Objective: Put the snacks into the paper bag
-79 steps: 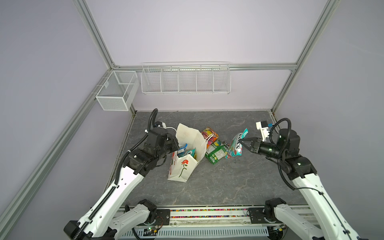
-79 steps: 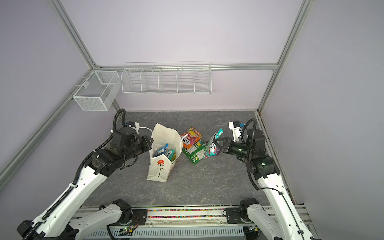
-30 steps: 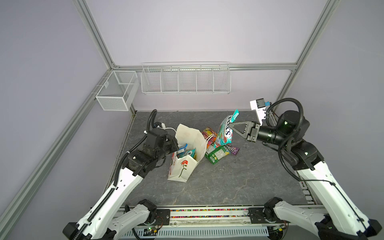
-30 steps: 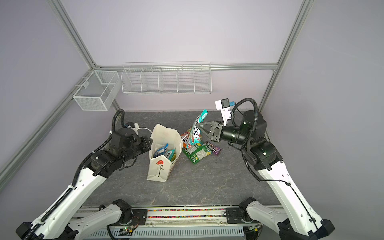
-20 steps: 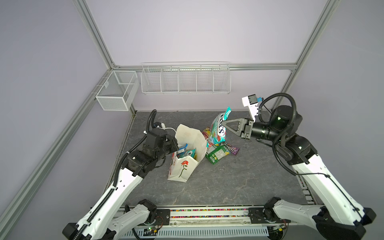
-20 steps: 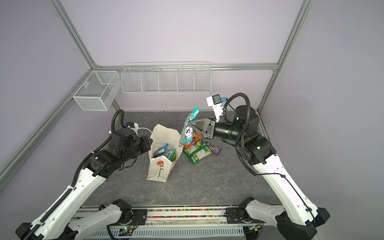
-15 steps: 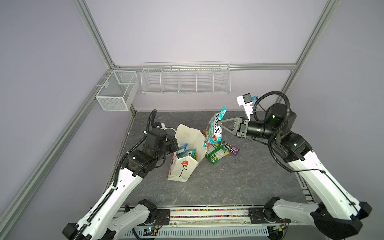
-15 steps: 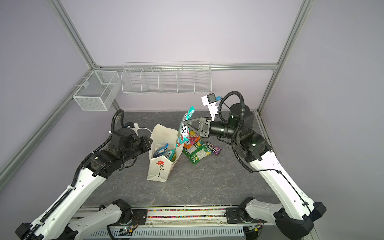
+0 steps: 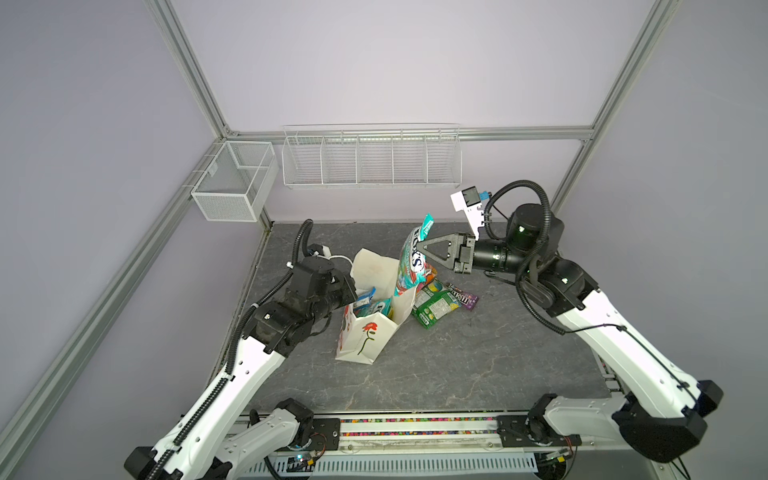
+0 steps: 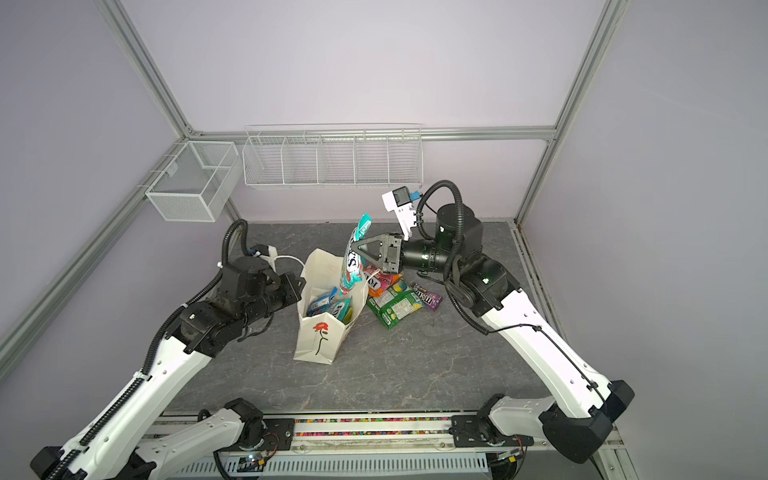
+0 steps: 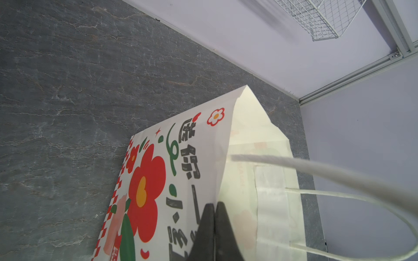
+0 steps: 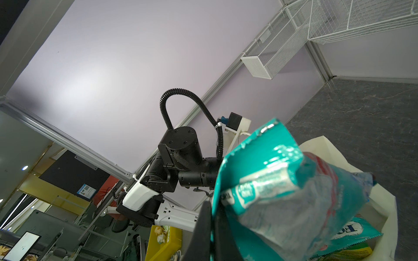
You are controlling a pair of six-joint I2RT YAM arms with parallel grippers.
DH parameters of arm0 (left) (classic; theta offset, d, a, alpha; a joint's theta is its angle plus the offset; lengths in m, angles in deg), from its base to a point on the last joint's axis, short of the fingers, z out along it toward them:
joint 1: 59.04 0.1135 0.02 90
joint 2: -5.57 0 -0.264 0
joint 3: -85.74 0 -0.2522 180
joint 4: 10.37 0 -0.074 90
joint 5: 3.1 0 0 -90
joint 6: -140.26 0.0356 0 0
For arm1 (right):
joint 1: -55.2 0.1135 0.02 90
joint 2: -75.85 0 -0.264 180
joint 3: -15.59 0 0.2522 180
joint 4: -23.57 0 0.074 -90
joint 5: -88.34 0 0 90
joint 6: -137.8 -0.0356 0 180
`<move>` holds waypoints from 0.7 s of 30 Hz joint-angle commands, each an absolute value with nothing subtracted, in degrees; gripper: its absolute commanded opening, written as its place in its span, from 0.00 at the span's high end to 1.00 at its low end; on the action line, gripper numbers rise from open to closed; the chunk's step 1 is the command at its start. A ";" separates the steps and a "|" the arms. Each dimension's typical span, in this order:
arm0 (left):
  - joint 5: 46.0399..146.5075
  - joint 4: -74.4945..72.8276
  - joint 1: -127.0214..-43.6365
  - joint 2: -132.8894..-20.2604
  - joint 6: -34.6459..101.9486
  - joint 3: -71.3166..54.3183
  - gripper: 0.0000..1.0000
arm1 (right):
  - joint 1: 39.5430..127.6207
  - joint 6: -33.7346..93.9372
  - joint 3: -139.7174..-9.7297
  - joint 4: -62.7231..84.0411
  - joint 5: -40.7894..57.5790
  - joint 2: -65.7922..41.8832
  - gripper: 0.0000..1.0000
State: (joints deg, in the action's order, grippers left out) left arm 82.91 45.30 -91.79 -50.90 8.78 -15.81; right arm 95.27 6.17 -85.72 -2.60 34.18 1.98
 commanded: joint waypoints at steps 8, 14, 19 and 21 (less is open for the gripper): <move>83.67 44.20 -92.08 -49.62 8.14 -15.79 1.00 | 97.40 4.73 -86.96 4.61 35.08 -1.45 0.93; 83.86 43.98 -92.09 -49.54 7.94 -16.08 1.00 | 98.42 4.13 -86.76 5.97 35.17 -3.66 0.93; 83.76 43.99 -92.09 -49.22 7.98 -16.25 1.00 | 99.14 3.58 -86.05 7.11 35.18 -5.42 0.93; 83.74 44.08 -92.09 -49.11 7.85 -16.37 1.00 | 99.47 3.08 -85.61 7.82 35.29 -6.04 0.93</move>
